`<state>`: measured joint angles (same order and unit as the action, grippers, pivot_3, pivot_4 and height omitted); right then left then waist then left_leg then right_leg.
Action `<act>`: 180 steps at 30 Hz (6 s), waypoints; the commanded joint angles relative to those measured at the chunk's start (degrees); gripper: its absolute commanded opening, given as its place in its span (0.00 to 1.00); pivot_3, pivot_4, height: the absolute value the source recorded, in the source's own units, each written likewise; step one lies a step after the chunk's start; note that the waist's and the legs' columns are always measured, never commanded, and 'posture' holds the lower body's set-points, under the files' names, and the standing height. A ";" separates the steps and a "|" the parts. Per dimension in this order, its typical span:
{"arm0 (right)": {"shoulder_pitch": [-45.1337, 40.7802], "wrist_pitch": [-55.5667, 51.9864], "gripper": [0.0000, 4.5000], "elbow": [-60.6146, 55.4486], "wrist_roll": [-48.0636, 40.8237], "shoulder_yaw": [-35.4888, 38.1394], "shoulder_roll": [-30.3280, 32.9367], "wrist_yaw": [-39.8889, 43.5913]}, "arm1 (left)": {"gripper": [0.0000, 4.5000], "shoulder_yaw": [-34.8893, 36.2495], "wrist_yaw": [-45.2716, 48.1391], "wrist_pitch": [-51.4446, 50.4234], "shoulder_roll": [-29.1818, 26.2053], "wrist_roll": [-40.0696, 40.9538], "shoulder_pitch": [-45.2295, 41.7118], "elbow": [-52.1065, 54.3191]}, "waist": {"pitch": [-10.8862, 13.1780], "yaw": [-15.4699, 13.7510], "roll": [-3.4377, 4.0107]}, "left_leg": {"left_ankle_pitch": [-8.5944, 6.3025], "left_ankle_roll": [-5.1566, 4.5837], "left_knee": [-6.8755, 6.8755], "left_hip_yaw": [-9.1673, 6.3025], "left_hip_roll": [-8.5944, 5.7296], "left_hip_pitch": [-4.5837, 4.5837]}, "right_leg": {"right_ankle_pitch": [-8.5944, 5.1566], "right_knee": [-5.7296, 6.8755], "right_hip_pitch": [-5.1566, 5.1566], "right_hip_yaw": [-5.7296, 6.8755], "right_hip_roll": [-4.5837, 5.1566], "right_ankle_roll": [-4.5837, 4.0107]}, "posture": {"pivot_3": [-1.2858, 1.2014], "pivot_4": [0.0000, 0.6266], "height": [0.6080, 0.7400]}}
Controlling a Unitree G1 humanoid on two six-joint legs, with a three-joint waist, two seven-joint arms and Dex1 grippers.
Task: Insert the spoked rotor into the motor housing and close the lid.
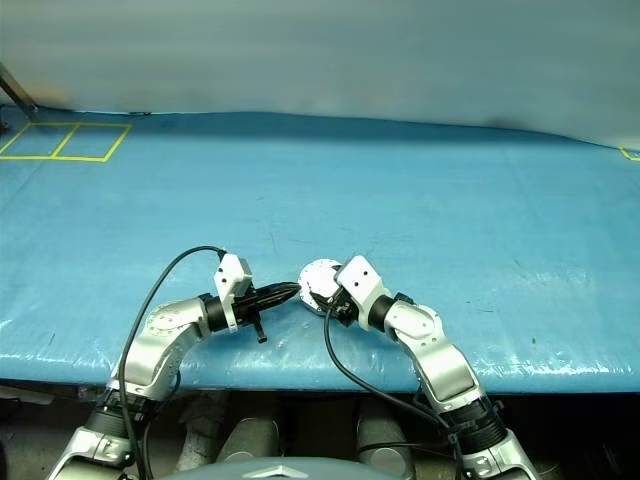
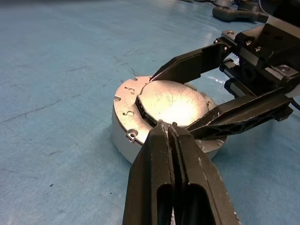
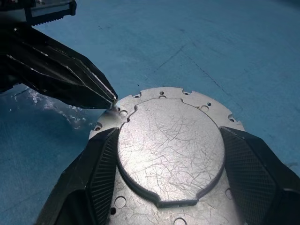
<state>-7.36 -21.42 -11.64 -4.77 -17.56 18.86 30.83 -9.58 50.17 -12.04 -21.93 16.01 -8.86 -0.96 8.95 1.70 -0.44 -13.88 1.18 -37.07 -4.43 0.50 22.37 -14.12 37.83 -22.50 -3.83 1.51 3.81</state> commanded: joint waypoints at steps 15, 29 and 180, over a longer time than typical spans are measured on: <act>3.79 -0.69 0.75 -0.82 1.28 0.58 1.95 -1.87 | 0.00 -3.92 -2.26 2.41 0.51 -7.05 -1.82 -2.57 | -0.09 -0.59 0.04 | 0.00 0.00 -0.04 -0.02 -0.03 0.03 | -0.02 -0.03 0.02 0.02 0.03 0.05 | 0.52 0.24 1.00; 3.09 1.89 1.00 -9.34 -4.97 8.59 -2.60 -4.02 | 0.00 -3.39 -1.50 5.84 1.06 -7.43 -2.49 -7.23 | -0.08 -0.40 0.05 | 0.01 0.02 -0.05 -0.01 -0.01 0.06 | -0.12 -0.01 -0.02 0.01 0.01 0.33 | 0.52 0.24 1.00; 2.00 -26.51 0.26 -10.11 -75.91 19.84 -15.75 -28.75 | 0.59 17.20 -17.91 -33.37 21.53 53.07 0.70 10.19 | 0.32 1.25 0.38 | 0.01 -0.01 -0.18 -0.04 0.04 1.16 | 0.04 0.10 -1.06 0.01 -0.07 0.01 | 0.52 0.24 1.00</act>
<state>-3.38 -50.37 -20.75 -80.87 2.03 4.14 3.29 10.75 30.56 -42.39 -0.28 68.07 -8.09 4.77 9.26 2.95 -0.06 -13.87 1.17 -37.25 -4.47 0.54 23.53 -14.08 37.93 -23.56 -3.82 1.44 3.82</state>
